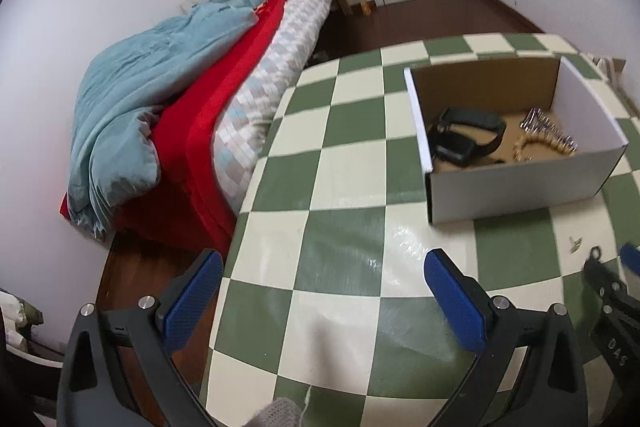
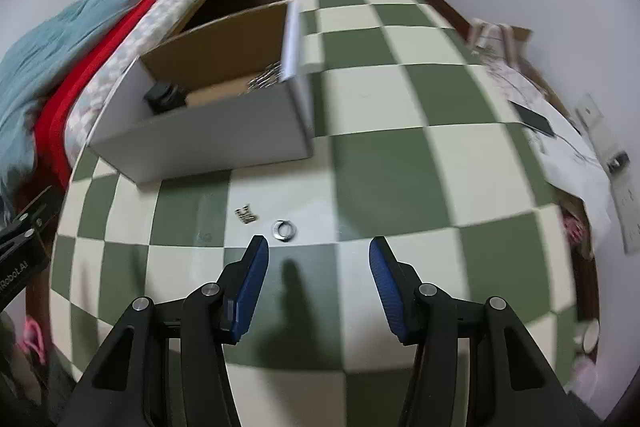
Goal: Organize jewelry
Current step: 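Grasp the small black ring with the right gripper while the left gripper grasps the gold earring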
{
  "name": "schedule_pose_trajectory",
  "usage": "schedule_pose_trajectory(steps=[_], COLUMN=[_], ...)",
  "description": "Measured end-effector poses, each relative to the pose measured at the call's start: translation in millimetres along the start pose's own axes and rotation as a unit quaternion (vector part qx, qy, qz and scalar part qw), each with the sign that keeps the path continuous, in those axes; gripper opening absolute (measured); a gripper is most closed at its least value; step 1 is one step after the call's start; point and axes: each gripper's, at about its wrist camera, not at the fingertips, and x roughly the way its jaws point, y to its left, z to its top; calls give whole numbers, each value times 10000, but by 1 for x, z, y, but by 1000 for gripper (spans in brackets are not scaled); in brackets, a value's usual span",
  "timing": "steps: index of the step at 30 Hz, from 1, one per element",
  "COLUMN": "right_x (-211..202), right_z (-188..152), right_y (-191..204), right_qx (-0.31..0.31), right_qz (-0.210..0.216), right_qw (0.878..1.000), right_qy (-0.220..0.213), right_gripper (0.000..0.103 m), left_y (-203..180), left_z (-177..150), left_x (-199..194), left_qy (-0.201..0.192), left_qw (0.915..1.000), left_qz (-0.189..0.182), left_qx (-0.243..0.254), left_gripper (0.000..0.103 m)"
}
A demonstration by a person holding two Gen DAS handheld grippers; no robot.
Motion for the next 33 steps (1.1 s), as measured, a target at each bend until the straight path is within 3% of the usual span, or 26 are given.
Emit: schedule_pose_trajectory(steps=[4, 5, 6, 7, 8, 11, 18, 22, 24, 27, 29, 30, 33], right_x=[17, 19, 19, 18, 17, 14, -3, -6, -5, -4, -5, -5, -7], right_z=[-3, -4, -4, -5, -6, -7, -4, -5, -5, -6, -7, -7, -7], right_y=[22, 28, 31, 34, 35, 29, -35, -59, -67, -75, -78, -78, -79], right_qx=[-500, -627, -708, -779, -831, -771, 186, 392, 448, 552, 588, 599, 632], right_qz=[-216, -337, -397, -440, -460, -535, -527, -672, -732, -742, -743, -738, -732], right_qw=[9983, 9972, 9963, 9954, 9948, 9949, 9979, 9965, 9959, 9954, 9951, 9951, 9949], right_qy=[-184, -226, -278, -340, -354, -357, -335, -294, -272, -264, -280, -283, -300], right_gripper=[54, 50, 43, 21, 13, 13, 13, 13, 13, 13, 13, 13, 13], left_y=[-5, -8, -10, -15, -18, -37, -102, -131, -136, -143, -145, -146, -148], left_z=[0, 0, 0, 0, 1, 3, 5, 4, 5, 4, 5, 5, 5], left_x=[6, 6, 6, 6, 6, 1, -5, -7, -6, -6, -6, -6, -6], left_qy=[68, 85, 92, 103, 118, 198, 458, 506, 531, 469, 446, 442, 440], left_qw=[10000, 9999, 9999, 9998, 9997, 9977, 9847, 9792, 9777, 9758, 9748, 9737, 9733], left_qz=[12, -27, -55, -116, -190, -638, -1643, -1868, -1927, -2034, -2094, -2150, -2167], left_qx=[50, 74, 84, 104, 120, 127, 351, 618, 652, 645, 630, 616, 610], left_gripper=[103, 103, 103, 103, 103, 103, 99, 71, 64, 44, 26, 12, 6])
